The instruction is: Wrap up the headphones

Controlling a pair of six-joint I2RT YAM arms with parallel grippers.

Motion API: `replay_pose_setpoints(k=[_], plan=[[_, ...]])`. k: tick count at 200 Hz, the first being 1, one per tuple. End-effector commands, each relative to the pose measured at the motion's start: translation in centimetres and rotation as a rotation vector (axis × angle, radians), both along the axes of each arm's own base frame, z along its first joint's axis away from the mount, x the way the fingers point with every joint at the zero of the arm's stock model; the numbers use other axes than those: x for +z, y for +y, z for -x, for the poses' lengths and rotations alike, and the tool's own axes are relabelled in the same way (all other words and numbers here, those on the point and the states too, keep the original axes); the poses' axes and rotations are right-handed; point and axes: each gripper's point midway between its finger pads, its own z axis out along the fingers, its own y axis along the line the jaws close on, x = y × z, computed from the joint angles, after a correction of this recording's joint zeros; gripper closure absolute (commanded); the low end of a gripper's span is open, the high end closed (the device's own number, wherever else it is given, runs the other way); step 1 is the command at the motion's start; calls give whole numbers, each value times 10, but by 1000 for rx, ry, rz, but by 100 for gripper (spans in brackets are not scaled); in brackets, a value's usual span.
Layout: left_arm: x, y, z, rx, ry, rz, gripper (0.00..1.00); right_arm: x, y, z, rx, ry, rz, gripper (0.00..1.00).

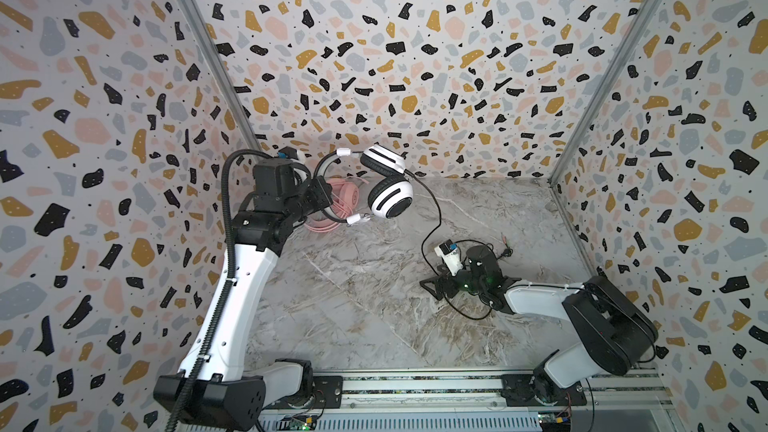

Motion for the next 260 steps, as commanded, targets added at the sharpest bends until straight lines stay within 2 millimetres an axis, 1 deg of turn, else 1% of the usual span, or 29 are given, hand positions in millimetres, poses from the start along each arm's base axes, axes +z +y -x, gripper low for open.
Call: replay_pose_setpoints(k=[1, 13, 33, 42, 56, 71, 78, 95, 100, 105, 124, 143, 161, 192, 213, 229, 241, 251, 260], plan=[[43, -11, 2, -45, -108, 93, 100, 9, 10, -17, -22, -35, -34, 8], [46, -9, 1, -41, -116, 96, 100, 2, 15, -17, -10, -7, -40, 14], [52, -10, 0, -51, -128, 133, 100, -7, 20, -8, 12, 15, -45, 31], [54, -9, -1, -49, -132, 142, 100, -9, 20, -3, 15, 15, -43, 36], [57, -6, -2, -43, -138, 151, 100, -13, 19, 4, 22, 21, -43, 53], [60, -1, -3, -36, -150, 158, 100, -14, 19, 10, 35, 19, -36, 67], [60, 1, -4, -28, -155, 162, 100, -14, 18, 12, 37, 21, -26, 76], [61, 5, -7, -11, -167, 194, 100, -12, 17, 18, 38, 19, -12, 91], [61, 7, -9, 1, -170, 208, 100, -11, 16, 20, 30, 20, -10, 96], [60, 9, -10, 16, -169, 225, 100, -10, 17, 23, 29, 25, -12, 100], [57, 19, -16, 83, -183, 295, 100, -5, 24, 43, 46, 44, -14, 100], [59, 25, -22, 126, -200, 338, 100, -8, 30, 63, 39, 34, 33, 100], [59, 33, -28, 178, -205, 371, 100, -9, 36, 75, 37, 34, 78, 100], [67, 53, -24, 293, -266, 353, 100, -5, 44, 96, 42, 11, 179, 100], [71, 67, -17, 355, -290, 275, 100, 8, 51, 110, 68, -19, 248, 100], [67, 72, -15, 374, -289, 214, 100, 24, 59, 118, 114, -40, 274, 100], [61, 72, -17, 363, -269, 165, 100, 31, 59, 120, 132, -40, 303, 100], [55, 72, -18, 355, -245, 137, 100, 41, 57, 117, 128, -60, 314, 100], [52, 71, -16, 347, -240, 125, 100, 48, 54, 113, 114, -79, 333, 100]])
